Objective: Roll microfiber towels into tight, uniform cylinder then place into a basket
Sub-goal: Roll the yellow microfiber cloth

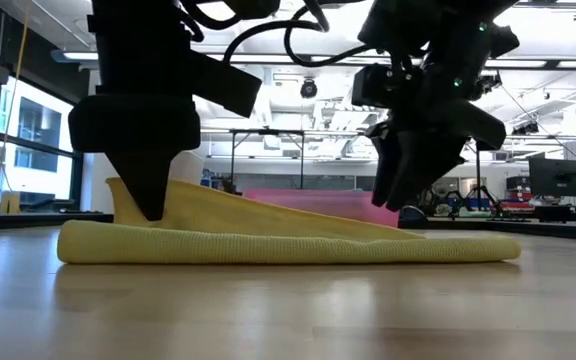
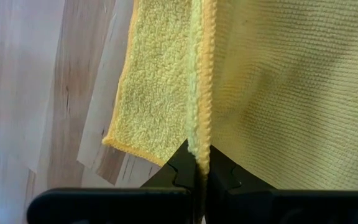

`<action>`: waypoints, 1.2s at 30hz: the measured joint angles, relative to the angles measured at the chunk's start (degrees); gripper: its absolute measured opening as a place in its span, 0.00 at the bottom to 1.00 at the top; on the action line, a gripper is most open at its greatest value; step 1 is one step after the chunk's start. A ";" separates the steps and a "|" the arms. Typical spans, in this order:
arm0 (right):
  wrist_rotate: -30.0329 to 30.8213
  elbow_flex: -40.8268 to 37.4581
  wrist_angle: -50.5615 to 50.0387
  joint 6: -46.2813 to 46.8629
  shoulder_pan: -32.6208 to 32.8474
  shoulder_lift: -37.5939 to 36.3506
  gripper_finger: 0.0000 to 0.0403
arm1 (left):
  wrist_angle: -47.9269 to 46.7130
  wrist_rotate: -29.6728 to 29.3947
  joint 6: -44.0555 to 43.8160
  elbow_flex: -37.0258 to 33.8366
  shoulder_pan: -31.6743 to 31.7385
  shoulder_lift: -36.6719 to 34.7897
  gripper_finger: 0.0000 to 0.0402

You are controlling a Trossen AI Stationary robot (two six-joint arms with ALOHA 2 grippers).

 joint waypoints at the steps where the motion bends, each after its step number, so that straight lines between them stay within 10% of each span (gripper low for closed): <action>1: -0.54 0.00 0.16 -0.37 -0.29 0.00 0.42 | 0.00 0.01 0.00 0.00 -0.02 0.00 0.00; 36: -5.23 0.00 -6.33 2.09 -1.59 2.81 0.01 | -2.06 -3.32 0.02 0.00 -0.97 -0.23 0.00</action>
